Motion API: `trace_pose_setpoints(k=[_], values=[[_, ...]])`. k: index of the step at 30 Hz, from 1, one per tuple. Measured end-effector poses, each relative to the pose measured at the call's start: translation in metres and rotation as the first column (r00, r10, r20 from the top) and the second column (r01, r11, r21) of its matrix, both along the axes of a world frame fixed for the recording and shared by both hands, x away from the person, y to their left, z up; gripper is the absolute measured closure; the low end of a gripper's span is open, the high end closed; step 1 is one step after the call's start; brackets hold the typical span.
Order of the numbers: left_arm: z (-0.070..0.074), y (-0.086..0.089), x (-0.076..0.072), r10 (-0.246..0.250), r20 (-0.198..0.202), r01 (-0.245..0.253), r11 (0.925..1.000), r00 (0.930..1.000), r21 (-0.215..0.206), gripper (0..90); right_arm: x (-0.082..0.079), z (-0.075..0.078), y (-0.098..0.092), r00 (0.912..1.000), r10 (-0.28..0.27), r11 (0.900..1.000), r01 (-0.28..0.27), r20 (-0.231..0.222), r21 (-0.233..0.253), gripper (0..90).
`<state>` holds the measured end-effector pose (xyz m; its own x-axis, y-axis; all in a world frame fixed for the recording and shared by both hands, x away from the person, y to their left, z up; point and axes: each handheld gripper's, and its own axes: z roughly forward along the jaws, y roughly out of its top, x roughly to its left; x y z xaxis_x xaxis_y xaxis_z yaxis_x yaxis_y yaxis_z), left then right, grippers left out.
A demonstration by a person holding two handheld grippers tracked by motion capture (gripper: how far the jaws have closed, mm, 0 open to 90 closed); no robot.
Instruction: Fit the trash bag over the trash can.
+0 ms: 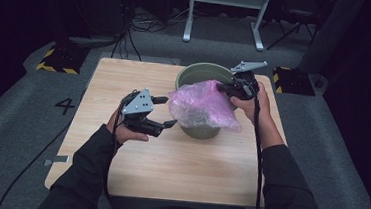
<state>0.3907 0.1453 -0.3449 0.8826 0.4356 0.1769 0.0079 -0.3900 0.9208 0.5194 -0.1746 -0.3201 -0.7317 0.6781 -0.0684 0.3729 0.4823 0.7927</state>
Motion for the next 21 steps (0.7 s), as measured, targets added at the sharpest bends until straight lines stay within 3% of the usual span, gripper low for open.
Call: trace_pose_setpoints(k=[3,5,6,8,10,16,21], values=[[0.001,-0.011,-0.007,-0.019,0.034,0.018,0.9993,0.9992,0.034,24.6,0.001,-0.001,-0.002,1.0,-0.006,1.0,0.006,-0.003,-0.004,85.2],[0.005,-0.024,-0.008,0.005,0.08,-0.01,0.9978,0.9968,0.065,25.7,0.001,-0.001,-0.003,1.0,-0.004,1.0,0.004,-0.002,-0.002,85.0],[0.005,-0.024,-0.008,0.005,0.08,-0.01,0.9978,0.9968,0.065,26.0,0.001,-0.001,-0.003,1.0,-0.004,1.0,0.004,-0.002,-0.002,85.0],[0.009,-0.028,-0.005,0.029,0.085,-0.033,0.9982,0.9959,0.05,26.5,0.0,-0.001,-0.003,1.0,0.002,1.0,-0.002,0.002,-0.001,84.5],[0.015,-0.029,-0.001,0.055,0.093,-0.056,0.9984,0.9942,0.01,26.4,-0.001,0.0,-0.002,1.0,0.006,1.0,-0.006,0.003,-0.005,83.2],[0.025,-0.029,0.009,0.121,0.098,-0.117,0.9919,0.9878,-0.051,26.0,-0.005,0.004,-0.001,0.9996,0.019,1.0,-0.018,0.021,-0.02,81.9],[0.027,-0.027,0.019,0.196,0.075,-0.189,0.9781,0.9778,-0.088,29.7,-0.009,0.005,-0.002,0.9987,0.033,0.999,-0.033,0.037,-0.022,78.3]])
